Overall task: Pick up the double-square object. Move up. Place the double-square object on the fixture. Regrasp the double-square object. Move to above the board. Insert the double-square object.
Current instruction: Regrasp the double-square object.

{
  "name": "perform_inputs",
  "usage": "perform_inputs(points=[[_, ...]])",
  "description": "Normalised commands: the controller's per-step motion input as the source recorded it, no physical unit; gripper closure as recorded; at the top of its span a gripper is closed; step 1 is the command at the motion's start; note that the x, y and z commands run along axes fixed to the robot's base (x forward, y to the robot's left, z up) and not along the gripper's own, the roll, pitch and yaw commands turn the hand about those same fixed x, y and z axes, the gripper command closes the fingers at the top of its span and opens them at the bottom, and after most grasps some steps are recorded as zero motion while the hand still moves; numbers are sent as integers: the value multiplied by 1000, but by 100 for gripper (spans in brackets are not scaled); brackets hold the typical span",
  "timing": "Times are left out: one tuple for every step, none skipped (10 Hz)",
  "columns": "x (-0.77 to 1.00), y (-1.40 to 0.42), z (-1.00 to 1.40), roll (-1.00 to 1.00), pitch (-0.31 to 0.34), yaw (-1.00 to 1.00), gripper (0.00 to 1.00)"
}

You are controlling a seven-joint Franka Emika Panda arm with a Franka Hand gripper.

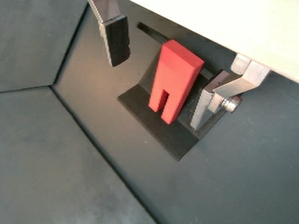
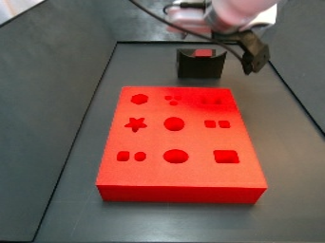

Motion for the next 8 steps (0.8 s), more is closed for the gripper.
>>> perform_inputs(points=[[102,20,-809,63,-40,-8,0],[90,10,-662,62,-28,-12,0],[82,8,-476,60,-16,-10,0],[78,9,-383,63,-10,-6,0],[63,1,-216,58,5,3,0],[15,-7,-169,57,8,-1,0],[15,-6,-169,56,8,-1,0],[16,-7,-169,56,8,-1,0]])
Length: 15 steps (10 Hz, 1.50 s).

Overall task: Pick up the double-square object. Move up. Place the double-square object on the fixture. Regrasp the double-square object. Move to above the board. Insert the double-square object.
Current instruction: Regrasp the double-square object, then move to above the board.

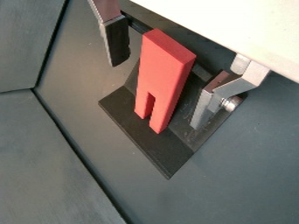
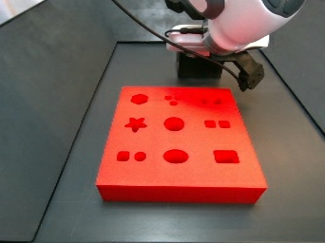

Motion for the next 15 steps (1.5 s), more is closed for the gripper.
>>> perform_inputs(points=[[16,-6,-169,56,8,0,0],[0,0,0,0,0,0,100],[122,-61,1000,95,-27,-26,100],[122,-61,1000,94,-27,-26,100],[110,-60,1000,70,10,-45,100],[107,-56,1000,41,30,-47,100],[103,-55,1000,13,51,-39,100],[95,-54,1000,-5,80,-24,100],[91,-53,1000,-20,98,-9,100],[88,-52,1000,-27,113,2,100],[85,-51,1000,-34,130,29,100],[83,-49,1000,-34,143,51,100],[81,-51,1000,-29,152,68,100],[83,-51,1000,-28,151,79,100],[81,-51,1000,-28,155,101,100]])
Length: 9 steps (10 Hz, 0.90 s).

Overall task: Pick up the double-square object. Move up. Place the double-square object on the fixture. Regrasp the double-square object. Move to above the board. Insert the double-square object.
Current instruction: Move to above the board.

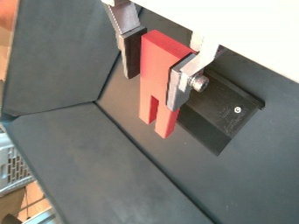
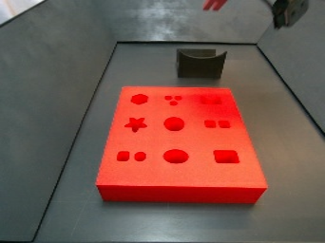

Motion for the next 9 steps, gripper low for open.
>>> perform_inputs(points=[[82,-53,1000,-28,144,113,100],[81,-52,1000,-29,131,128,100],[79,-53,1000,-30,124,131,100],[75,-52,1000,-30,104,135,100],[57,-38,803,-37,85,133,100],[42,-28,629,-43,76,128,100],[28,-23,463,-46,64,120,100],[20,-19,296,-47,52,109,100],[-668,-1000,53,-1000,-42,-64,100]])
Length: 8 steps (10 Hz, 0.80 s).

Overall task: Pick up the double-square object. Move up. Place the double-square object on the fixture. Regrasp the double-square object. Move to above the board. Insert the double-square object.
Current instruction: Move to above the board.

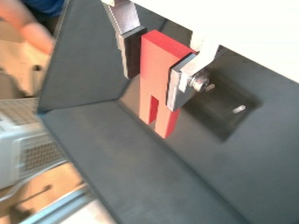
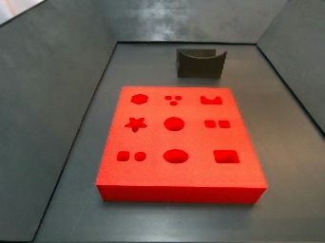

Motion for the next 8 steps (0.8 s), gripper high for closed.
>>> perform_inputs(points=[[-672,-1000,51,-1000,-52,-67,100],[-723,-1000,52,-1000,-72,-65,100],[-733,-1000,41,-1000,-80,-64,100],[-757,-1000,47,-1000,-92,-65,100],[-774,-1000,44,-1000,-95,-67,100],[-813,-1000,45,-1000,-102,-70,100],[-835,-1000,45,-1000,-106,-73,100],[-773,-842,37,-1000,-116,-77,100]])
